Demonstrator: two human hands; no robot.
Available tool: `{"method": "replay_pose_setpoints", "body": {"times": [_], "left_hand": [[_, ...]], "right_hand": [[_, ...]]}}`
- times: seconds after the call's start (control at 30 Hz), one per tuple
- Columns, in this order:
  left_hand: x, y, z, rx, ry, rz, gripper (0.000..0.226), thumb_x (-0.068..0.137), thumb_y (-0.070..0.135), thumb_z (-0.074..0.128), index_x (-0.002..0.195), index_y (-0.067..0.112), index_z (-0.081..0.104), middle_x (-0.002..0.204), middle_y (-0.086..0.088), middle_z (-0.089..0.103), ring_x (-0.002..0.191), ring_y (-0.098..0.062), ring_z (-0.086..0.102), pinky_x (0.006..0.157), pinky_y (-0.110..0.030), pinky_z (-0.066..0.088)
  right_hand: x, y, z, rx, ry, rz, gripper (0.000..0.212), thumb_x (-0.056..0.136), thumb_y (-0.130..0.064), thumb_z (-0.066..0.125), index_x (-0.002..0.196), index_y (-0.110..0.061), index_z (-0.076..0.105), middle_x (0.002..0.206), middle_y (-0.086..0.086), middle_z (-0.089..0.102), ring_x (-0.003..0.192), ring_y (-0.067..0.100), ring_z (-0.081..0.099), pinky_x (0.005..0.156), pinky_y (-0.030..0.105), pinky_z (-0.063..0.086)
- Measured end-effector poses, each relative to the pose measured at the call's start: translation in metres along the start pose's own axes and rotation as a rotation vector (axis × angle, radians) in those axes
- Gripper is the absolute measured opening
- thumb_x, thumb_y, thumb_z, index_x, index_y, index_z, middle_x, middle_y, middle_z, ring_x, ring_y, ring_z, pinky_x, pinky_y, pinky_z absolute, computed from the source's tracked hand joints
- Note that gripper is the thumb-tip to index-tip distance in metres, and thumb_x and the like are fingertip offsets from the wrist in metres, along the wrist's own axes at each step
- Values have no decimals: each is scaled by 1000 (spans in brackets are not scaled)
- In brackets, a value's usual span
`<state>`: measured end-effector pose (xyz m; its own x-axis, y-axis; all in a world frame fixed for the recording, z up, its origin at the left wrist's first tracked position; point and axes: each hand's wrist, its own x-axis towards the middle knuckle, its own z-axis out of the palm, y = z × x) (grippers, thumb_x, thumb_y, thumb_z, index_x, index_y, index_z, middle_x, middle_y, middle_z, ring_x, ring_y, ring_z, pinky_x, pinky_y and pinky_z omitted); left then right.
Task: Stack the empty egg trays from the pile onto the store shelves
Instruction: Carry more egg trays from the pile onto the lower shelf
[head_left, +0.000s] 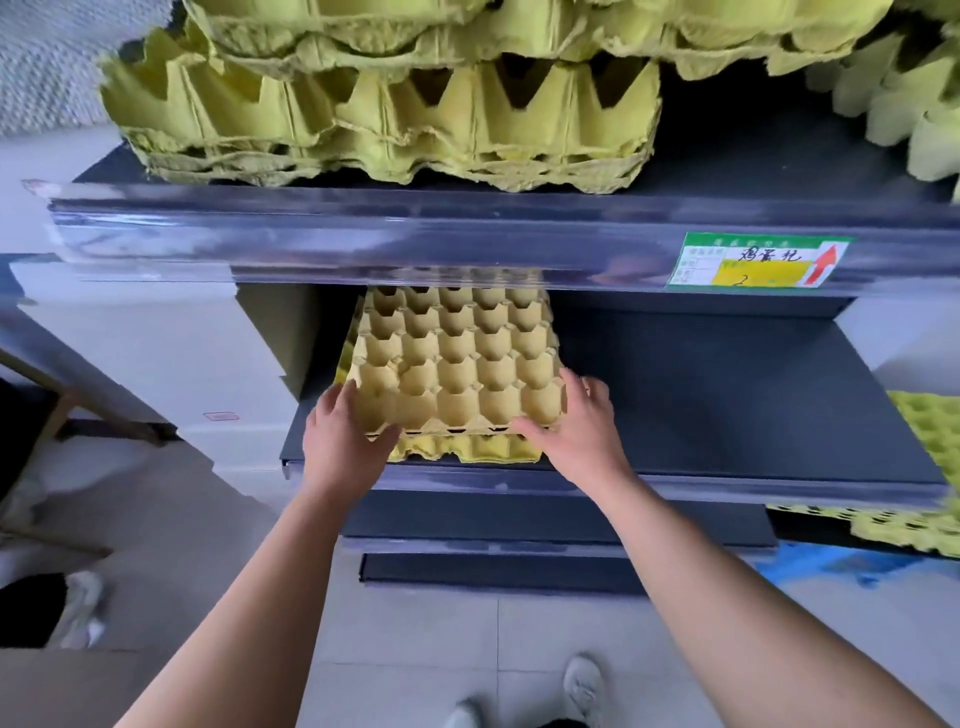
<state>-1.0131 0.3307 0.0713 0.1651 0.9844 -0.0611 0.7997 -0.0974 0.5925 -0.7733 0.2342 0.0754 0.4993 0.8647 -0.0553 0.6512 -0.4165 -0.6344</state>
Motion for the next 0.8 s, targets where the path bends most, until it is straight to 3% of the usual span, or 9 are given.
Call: {"method": "replay_pose_setpoints", "body": {"times": [0.1,0.3,0.5,0.67,0.8], "left_hand": [[-18,26,4,85,72,126,60,88,32,67,140,9,48,143,-12,47,126,-36,42,105,-44,36],[-66,107,43,159,-16,416,45,92,31,60,132,12,58,134,-6,58,118,-35,50,98,-44,41],[-123,196,115,159,-100,631,38,90,28,62,125,11,63,127,-5,62,111,-34,55,97,-41,41],[-187,283,189,161,-187,744,29,81,19,72,107,8,71,106,-9,71,90,-37,63,79,-41,47],[-236,353,250,134,-233,817,27,81,20,73,106,9,71,105,-10,71,91,-37,63,81,-41,47]], "right_hand": [[-13,7,-21,-99,87,-97,71,84,-46,65,140,-10,41,145,10,38,133,26,36,107,35,33],[-52,54,-76,-216,192,-123,50,93,-34,57,137,-11,50,145,3,45,133,22,40,107,31,32],[-103,139,-155,-323,315,-90,36,85,-18,68,117,-1,65,121,14,64,109,34,59,96,40,48],[-147,235,-231,-337,357,6,24,83,-14,66,103,-1,67,98,13,68,92,36,62,81,42,51],[-183,311,-286,-345,437,103,28,80,-13,71,106,-4,69,100,11,70,93,33,63,80,39,53]]}}
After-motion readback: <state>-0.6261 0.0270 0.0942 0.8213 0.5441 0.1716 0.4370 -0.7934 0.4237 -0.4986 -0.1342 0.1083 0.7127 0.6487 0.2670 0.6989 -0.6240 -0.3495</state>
